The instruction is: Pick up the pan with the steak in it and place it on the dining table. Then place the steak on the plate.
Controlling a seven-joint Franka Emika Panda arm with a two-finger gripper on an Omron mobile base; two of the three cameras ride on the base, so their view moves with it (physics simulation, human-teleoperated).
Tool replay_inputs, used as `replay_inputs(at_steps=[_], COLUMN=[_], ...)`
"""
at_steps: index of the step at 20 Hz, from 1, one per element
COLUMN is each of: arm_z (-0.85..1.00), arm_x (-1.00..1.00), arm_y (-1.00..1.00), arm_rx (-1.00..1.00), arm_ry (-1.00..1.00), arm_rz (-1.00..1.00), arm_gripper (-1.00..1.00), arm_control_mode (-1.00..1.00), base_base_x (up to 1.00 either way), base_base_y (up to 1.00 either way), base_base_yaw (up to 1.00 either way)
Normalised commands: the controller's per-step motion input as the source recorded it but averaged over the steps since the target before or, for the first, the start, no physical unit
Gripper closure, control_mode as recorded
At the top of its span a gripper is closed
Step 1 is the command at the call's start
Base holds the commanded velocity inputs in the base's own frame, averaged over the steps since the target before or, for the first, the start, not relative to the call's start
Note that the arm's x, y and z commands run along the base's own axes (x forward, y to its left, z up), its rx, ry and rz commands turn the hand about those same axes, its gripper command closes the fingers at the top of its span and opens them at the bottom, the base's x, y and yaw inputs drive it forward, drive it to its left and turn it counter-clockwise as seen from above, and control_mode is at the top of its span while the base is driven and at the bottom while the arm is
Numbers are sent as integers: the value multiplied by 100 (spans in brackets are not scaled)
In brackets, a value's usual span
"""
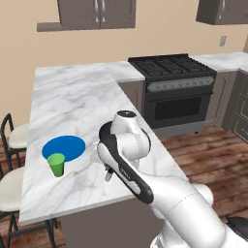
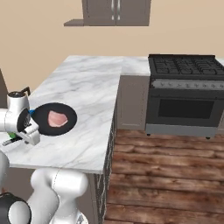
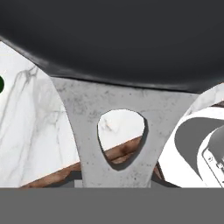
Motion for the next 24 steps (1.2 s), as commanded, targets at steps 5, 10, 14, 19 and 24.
replay_inputs(at_steps=[5,10,14,19,24], arm_z=[-38,-40,-52,-51,-46], arm_x=[81,77,38,6,6], arm_y=[25,14,12,20,19], arm_rx=[-10,-5,-2,-5,-8], arm_ry=[6,9,9,3,0], arm_rz=[-8,-5,0,0,0], arm_gripper=[100,100,100,100,100], arm_control_mode=[-100,-100,-100,-100,-100], base_base_x=[0,0,0,0,0], base_base_y=[0,0,0,0,0], base_base_yaw=[0,0,0,0,0])
